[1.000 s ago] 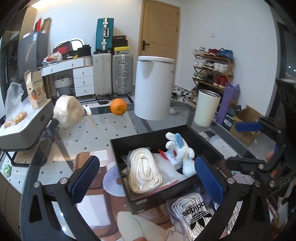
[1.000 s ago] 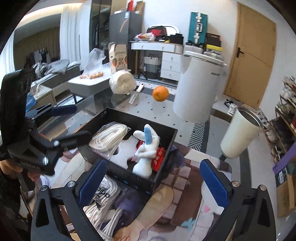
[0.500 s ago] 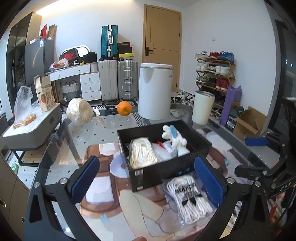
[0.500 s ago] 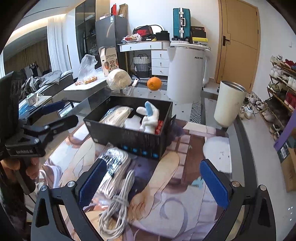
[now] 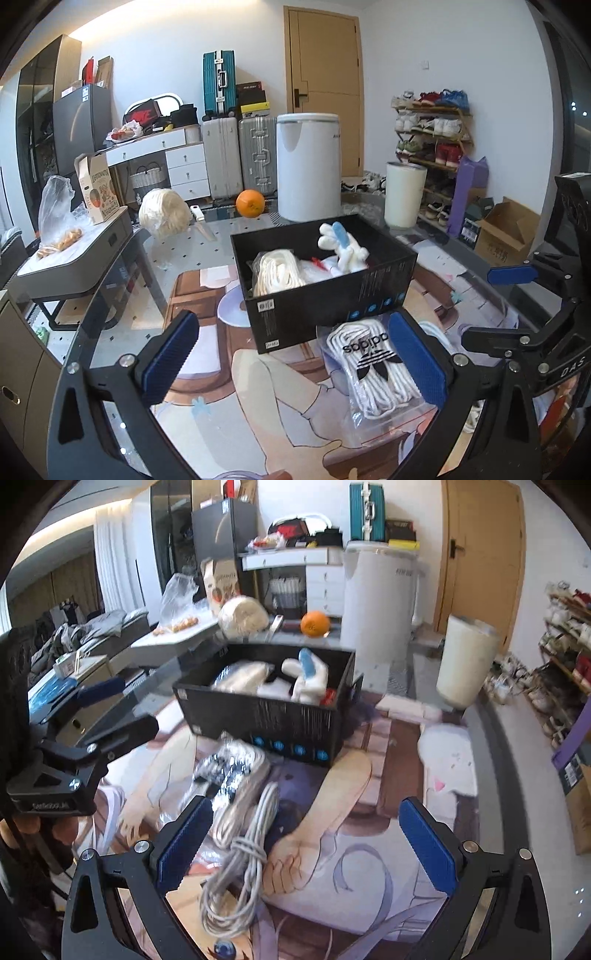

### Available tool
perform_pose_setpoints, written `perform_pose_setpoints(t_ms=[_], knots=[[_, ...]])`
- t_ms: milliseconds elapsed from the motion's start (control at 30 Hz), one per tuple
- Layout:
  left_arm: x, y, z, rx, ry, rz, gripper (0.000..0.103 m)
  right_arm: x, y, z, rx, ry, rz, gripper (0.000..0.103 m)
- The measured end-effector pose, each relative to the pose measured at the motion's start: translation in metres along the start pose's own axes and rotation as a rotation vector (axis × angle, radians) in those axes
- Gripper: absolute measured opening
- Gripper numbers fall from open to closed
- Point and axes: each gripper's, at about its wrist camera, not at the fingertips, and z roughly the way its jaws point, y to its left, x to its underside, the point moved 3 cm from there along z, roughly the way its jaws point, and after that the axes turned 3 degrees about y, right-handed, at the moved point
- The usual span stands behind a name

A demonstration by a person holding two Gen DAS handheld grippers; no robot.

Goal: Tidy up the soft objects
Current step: 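Withdraw both grippers from the box toward the bagged laces and white cable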

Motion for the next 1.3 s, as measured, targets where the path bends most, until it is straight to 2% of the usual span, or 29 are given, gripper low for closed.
perform_pose_setpoints(t_ms=[267, 767, 1000, 1300], knots=[[0.008, -0.001, 0.007, 0.036, 0.035, -0.030, 0.103, 0.012, -0.008, 0.019, -0.048, 0.069, 0.008, 0.102], [0.023, -0.010, 0.017, 0.054, 0.105, -0.009, 0.103, 0.030, 0.016, 0.048, -0.081, 0.206, -0.045, 0.102], [0.024, -0.007, 0.016, 0.079, 0.107, -0.019, 0.103, 0.036, 0.022, 0.052, -0.091, 0.232, -0.087, 0.102], [0.025, -0.006, 0.016, 0.087, 0.108, -0.024, 0.103, 0.043, -0.002, 0.046, -0.067, 0.243, -0.074, 0.102]])
